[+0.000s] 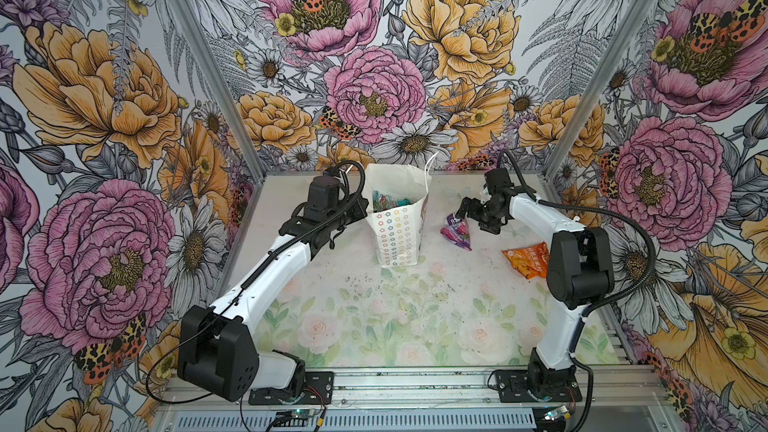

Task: Place the snacks into the paper bag
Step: 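Lower the right gripper and close it on the purple FOX'S bag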

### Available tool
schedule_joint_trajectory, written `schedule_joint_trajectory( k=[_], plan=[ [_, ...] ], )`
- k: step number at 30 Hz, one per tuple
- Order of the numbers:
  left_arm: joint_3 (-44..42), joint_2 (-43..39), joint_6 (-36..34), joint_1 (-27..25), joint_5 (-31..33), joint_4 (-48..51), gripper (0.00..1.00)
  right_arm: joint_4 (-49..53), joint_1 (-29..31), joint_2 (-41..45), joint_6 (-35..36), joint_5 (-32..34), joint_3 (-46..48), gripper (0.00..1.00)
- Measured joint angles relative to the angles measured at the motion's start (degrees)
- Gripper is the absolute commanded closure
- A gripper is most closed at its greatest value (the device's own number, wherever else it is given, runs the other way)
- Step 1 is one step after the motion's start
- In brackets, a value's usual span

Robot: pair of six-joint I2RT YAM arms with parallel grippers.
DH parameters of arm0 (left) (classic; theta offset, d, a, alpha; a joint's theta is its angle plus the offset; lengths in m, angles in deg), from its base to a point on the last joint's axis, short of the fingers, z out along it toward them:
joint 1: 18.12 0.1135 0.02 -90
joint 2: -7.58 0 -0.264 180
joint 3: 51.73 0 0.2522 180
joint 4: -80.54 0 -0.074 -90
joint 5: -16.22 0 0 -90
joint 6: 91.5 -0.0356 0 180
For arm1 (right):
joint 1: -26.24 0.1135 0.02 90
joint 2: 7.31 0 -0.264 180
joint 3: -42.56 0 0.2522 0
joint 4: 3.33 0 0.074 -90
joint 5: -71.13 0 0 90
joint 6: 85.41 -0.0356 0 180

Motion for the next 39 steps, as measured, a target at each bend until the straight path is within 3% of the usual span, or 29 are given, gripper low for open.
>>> schedule_joint_trajectory(
  k=[23,39],
  plan=[
    [0.0,0.0,0.0,0.0,0.0,0.0,1.0,-0.2,4.2,-5.3,-1.4,1.8,-3.2,0.07],
    [0.0,0.0,0.0,0.0,0.0,0.0,1.0,-0.6,6.3,-5.3,-1.4,6.0,0.9,0.1]
  ],
)
